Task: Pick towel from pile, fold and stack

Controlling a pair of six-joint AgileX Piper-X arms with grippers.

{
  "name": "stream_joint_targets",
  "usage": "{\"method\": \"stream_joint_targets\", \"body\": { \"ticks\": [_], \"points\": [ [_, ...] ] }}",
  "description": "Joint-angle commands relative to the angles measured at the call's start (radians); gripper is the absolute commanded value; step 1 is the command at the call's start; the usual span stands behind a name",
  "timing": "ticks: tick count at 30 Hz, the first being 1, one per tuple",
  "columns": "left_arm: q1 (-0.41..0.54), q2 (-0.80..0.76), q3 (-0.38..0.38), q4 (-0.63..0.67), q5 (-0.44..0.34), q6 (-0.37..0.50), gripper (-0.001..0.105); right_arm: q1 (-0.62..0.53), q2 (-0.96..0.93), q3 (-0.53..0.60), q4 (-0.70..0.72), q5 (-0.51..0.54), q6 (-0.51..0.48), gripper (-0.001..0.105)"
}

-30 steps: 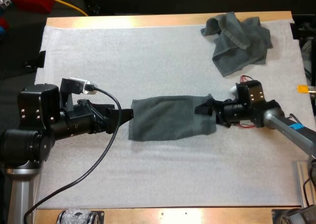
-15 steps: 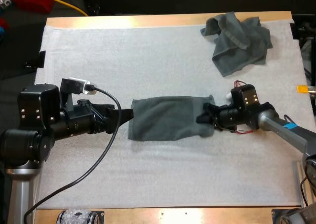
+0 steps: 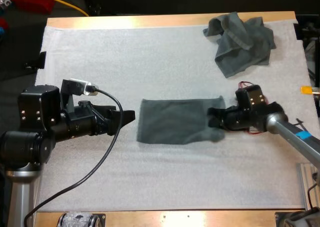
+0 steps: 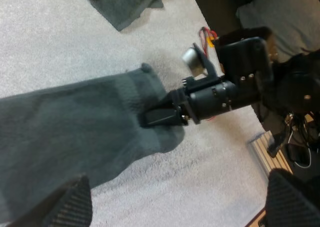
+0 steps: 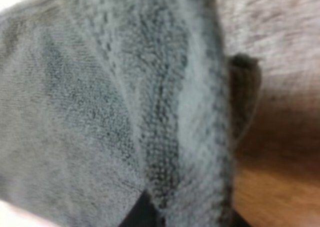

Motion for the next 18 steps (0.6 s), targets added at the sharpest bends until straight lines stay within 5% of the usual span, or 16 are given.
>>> {"method": "stream_joint_targets", "body": {
  "ticks": [1, 10, 18],
  "points": [
    [-0.005, -0.002, -0.003, 0.005, 0.002, -0.009, 0.069, 0.001, -0.029, -0.022, 0.080, 0.059, -0.070, 0.001],
    [-0.005, -0.002, -0.003, 0.100, -0.123, -0.003, 0.069, 0.001, -0.105, -0.164, 0.445, 0.418, -0.320, 0.001],
    [-0.005, -0.002, -0.003, 0.118, -0.142, 0.006, 0.069, 0.001, -0.110, -0.269, 0.582, 0.647, -0.394, 0.001]
  ]
}}
